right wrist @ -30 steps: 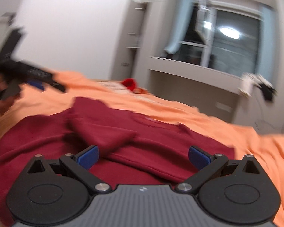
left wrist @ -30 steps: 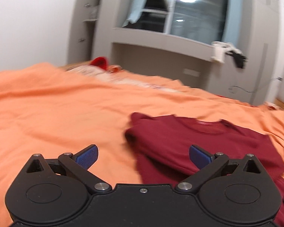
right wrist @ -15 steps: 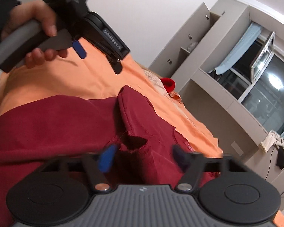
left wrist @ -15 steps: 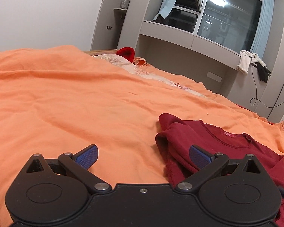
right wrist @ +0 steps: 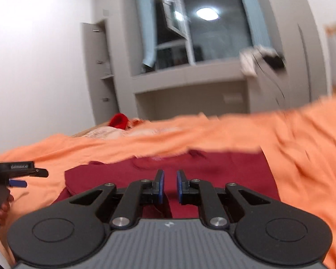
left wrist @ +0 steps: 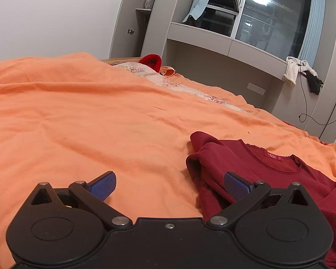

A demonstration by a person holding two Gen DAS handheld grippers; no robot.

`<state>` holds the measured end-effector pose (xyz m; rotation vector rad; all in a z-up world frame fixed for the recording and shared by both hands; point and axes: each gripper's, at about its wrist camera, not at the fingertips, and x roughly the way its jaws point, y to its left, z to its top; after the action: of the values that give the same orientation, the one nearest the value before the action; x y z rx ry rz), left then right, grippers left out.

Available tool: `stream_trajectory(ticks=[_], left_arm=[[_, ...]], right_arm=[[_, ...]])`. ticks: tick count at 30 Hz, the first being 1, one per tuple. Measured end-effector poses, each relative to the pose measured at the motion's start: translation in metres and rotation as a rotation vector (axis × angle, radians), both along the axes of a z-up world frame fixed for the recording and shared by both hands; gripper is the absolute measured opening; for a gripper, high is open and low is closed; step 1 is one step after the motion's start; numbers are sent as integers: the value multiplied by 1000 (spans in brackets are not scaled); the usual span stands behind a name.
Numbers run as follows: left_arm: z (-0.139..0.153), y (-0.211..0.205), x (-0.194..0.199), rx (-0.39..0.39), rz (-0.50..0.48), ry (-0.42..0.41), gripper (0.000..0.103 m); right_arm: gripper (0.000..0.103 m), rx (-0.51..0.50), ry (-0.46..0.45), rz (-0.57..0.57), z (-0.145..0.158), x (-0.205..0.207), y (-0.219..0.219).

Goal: Fold small clothes

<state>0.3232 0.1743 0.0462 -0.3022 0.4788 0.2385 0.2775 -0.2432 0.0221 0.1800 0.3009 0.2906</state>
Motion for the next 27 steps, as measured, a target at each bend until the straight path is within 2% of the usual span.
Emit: stream_trajectory(ticks=[3, 4, 7, 10, 12, 15, 19, 21, 23, 26, 27], left_arm=[[-1, -3, 2, 4, 2, 1, 102], [0, -4, 3, 7, 1, 1, 102], [0, -6, 5, 19, 2, -7, 102], [1, -7, 14, 35, -8, -17, 102], [2, -9, 25, 60, -26, -22, 102], [0, -10, 46, 99, -77, -32, 102], [-2, -12, 77, 156, -144, -30, 102], [-5, -13, 88, 128, -181, -23, 99], [-8, -15, 95, 92, -208, -4, 95], [-12, -19, 101, 87, -227, 18, 85], [-13, -20, 103, 85, -228, 26, 76]], right_arm=[[19, 7, 41, -10, -15, 2, -15], [30, 23, 49, -3, -20, 2, -19], [55, 45, 60, 32, -27, 4, -32], [70, 43, 48, 60, -26, 4, -36], [75, 67, 43, 75, -24, 5, -36], [89, 101, 38, 121, -20, 10, -42], [91, 69, 41, 210, -19, 17, -36], [91, 38, 37, 264, -21, 21, -31], [91, 11, 46, 286, -23, 23, -26], [90, 16, 90, 267, -30, 29, -23], [89, 30, 104, 259, -32, 29, -25]])
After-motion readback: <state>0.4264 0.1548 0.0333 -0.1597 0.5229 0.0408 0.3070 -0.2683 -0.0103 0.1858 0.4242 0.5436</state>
